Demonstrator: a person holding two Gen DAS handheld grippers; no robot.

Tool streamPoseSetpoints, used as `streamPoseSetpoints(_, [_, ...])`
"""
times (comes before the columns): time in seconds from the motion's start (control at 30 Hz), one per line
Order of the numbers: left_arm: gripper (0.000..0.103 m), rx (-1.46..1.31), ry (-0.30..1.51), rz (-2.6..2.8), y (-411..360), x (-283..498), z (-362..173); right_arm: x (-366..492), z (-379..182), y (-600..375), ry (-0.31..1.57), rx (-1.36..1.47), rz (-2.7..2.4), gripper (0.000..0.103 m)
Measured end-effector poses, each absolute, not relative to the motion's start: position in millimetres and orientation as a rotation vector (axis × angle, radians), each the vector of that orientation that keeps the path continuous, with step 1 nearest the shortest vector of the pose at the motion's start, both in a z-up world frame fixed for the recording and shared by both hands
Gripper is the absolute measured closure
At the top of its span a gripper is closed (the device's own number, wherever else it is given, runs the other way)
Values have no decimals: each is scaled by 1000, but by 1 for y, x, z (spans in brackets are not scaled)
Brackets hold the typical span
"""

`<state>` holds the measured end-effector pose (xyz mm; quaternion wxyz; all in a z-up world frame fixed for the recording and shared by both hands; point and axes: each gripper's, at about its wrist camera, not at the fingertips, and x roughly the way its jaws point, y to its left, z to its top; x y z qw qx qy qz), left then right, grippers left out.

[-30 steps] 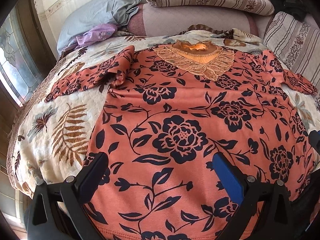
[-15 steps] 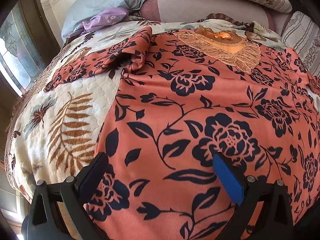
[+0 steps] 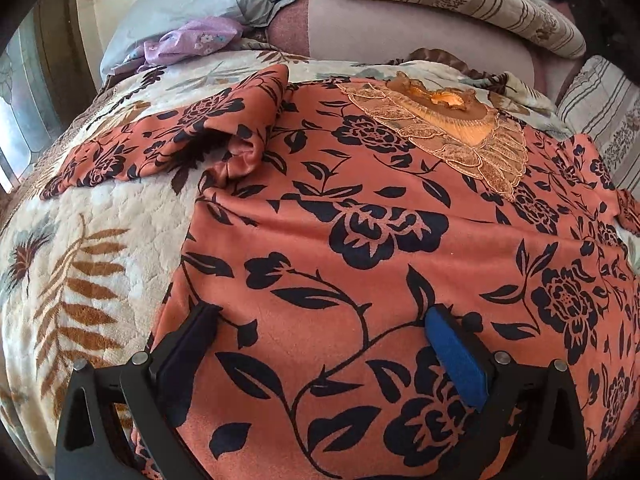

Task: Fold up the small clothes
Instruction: 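Grasp the sleeve cuff with the right gripper and fold it across the blouse body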

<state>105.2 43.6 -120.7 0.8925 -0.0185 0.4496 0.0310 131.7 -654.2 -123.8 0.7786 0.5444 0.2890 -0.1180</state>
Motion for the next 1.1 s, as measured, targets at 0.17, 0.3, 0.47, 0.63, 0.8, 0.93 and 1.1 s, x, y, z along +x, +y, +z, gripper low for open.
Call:
streamPoseSetpoints(0.17, [0,-30,921,64,41,105,-122,165,-123,-655,714,1064,-350,75])
streamPoseSetpoints(0.3, [0,-26,921,67,41,106,-122,173,-93,-638,723,930,-370,95])
streamPoseSetpoints(0.47, [0,-25,923,72,40,105,-122,182,-3,-588,658,768,-226,95])
streamPoseSetpoints(0.63, [0,-37,926,65,42,105,-121,182,102,-500,526,673,-12,95])
streamPoseSetpoints(0.8, [0,-45,928,56,44,102,-120,184,144,-395,428,772,259,95])
streamPoseSetpoints(0.93, [0,-47,933,57,44,103,-120,205,105,-312,477,933,490,91])
streamPoseSetpoints(1.1, [0,-48,935,57,44,103,-120,231,-41,-222,898,892,423,0])
